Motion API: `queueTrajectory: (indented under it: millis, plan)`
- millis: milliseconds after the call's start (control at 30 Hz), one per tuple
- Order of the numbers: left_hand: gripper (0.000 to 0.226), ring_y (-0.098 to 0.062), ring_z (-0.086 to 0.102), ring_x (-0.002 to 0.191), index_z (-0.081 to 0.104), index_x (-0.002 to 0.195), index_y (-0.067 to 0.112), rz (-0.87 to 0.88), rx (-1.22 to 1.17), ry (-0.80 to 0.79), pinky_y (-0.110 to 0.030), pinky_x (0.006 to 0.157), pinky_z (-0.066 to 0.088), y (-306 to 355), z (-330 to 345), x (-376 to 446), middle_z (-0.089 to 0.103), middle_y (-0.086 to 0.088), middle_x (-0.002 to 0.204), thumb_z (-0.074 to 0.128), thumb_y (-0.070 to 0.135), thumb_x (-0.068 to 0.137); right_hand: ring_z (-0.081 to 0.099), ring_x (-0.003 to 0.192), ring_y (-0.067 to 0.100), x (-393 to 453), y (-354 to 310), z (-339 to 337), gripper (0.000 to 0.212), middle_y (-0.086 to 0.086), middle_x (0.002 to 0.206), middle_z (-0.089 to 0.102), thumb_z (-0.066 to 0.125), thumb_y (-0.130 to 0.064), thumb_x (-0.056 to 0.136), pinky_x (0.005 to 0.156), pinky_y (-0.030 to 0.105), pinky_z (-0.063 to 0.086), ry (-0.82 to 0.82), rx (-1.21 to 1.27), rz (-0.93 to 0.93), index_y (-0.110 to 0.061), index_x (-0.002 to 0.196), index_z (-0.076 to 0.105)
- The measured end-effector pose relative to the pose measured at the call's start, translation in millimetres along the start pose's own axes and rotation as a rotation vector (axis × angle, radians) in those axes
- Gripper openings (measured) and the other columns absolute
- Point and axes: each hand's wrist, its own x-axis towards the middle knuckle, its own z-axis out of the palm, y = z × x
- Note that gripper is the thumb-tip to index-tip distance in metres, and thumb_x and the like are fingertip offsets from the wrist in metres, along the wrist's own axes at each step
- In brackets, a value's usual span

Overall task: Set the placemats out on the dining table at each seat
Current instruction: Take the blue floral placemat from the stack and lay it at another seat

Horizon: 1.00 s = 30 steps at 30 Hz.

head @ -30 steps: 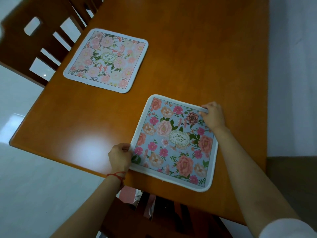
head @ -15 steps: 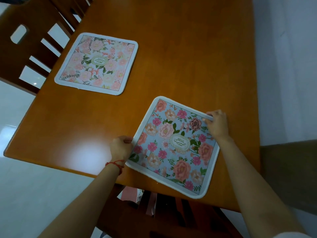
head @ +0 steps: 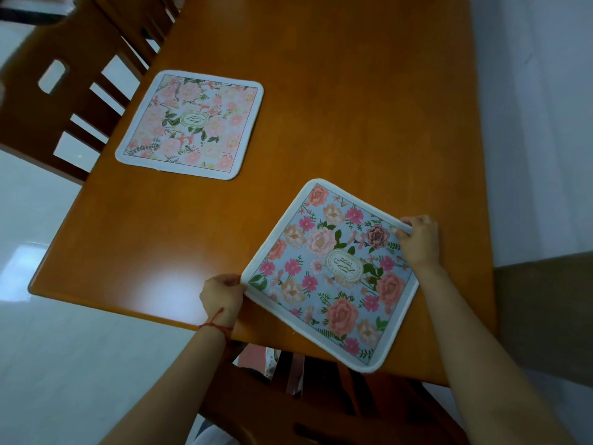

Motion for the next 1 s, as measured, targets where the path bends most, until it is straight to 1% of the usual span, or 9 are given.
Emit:
queueTrajectory:
  millis: [133,300,500,567,667,800,867,933,1000]
  plan:
    - [0.031,-0.029,0.056,0.106,0.065,0.11,0.004,-0.03,-0.042,-0.011,-0.034,0.091,0.046,-1.1,3.6,-6.1,0.063,-0.015,0.117,0.065,0.002,0.079,0.043,0.111,0.034,-3.9,-0.1,-0.3,0.033,0.021,0.115,0.052,0.062,-0.018,0.086,0.096,0.041,0.036,0.011,0.009,0.023,-0.001,0.113,0.06]
    - [0.036,-0.03,0.055,0.11,0.062,0.115,0.003,-0.004,-0.114,-0.02,-0.033,0.094,0.045,3.0,5.9,-3.8,0.061,-0.014,0.121,0.062,-0.001,0.079,0.044,0.108,0.034,-13.0,1.4,-2.0,0.032,0.021,0.113,0.053,0.062,-0.018,0.085,0.095,0.042,0.038,0.033,0.019,0.064,-0.001,0.112,0.061]
    - [0.034,-0.031,0.056,0.11,0.059,0.117,0.0,0.07,-0.159,-0.047,-0.027,0.081,0.042,29.5,9.2,15.0,0.061,-0.016,0.119,0.058,-0.002,0.083,0.045,0.107,0.034,-35.5,4.6,-2.2,0.034,0.02,0.113,0.052,0.064,-0.022,0.084,0.094,0.043,0.039,0.065,0.063,0.181,-0.001,0.11,0.061]
    - [0.033,-0.033,0.056,0.109,0.06,0.115,-0.002,0.102,-0.181,-0.073,-0.029,0.08,0.043,38.1,10.1,26.4,0.062,-0.018,0.116,0.058,-0.004,0.082,0.046,0.107,0.034,-44.3,5.4,-1.1,0.033,0.019,0.113,0.053,0.064,-0.022,0.084,0.092,0.041,0.039,0.074,0.08,0.228,-0.001,0.109,0.061]
    - [0.034,-0.034,0.057,0.109,0.061,0.114,-0.002,0.143,-0.194,-0.11,-0.032,0.084,0.045,46.8,10.3,44.4,0.062,-0.018,0.116,0.062,-0.003,0.08,0.047,0.103,0.034,-58.3,7.7,2.0,0.03,0.019,0.109,0.053,0.065,-0.023,0.083,0.089,0.044,0.043,0.088,0.104,0.273,-0.002,0.105,0.063]
    - [0.036,-0.032,0.057,0.108,0.06,0.116,-0.001,0.205,-0.17,-0.132,-0.032,0.086,0.045,55.8,10.5,56.7,0.062,-0.017,0.117,0.064,0.002,0.08,0.053,0.094,0.033,-77.6,6.2,6.3,0.026,0.014,0.102,0.053,0.066,-0.024,0.082,0.079,0.048,0.051,0.101,0.155,0.33,-0.004,0.098,0.063]
    - [0.036,-0.031,0.057,0.108,0.06,0.117,0.0,0.226,-0.173,-0.141,-0.034,0.088,0.046,59.6,11.6,61.0,0.062,-0.017,0.118,0.065,0.003,0.081,0.055,0.092,0.032,-87.5,4.8,9.5,0.025,0.011,0.099,0.052,0.066,-0.025,0.082,0.077,0.046,0.052,0.103,0.171,0.36,-0.005,0.096,0.063]
    - [0.036,-0.03,0.057,0.107,0.06,0.116,0.002,0.244,-0.165,-0.14,-0.034,0.089,0.047,63.1,13.0,65.2,0.062,-0.017,0.118,0.065,0.005,0.081,0.056,0.09,0.029,-96.5,4.5,13.6,0.025,0.01,0.098,0.055,0.066,-0.027,0.081,0.073,0.04,0.051,0.11,0.18,0.385,-0.006,0.094,0.064]
    - [0.034,-0.03,0.058,0.107,0.061,0.115,0.002,0.278,-0.149,-0.137,-0.035,0.089,0.047,67.6,14.1,68.5,0.062,-0.017,0.117,0.065,0.006,0.081,0.051,0.086,0.022,-105.7,3.2,16.6,0.023,0.009,0.097,0.054,0.066,-0.025,0.082,0.069,0.031,0.043,0.116,0.192,0.419,-0.005,0.093,0.063]
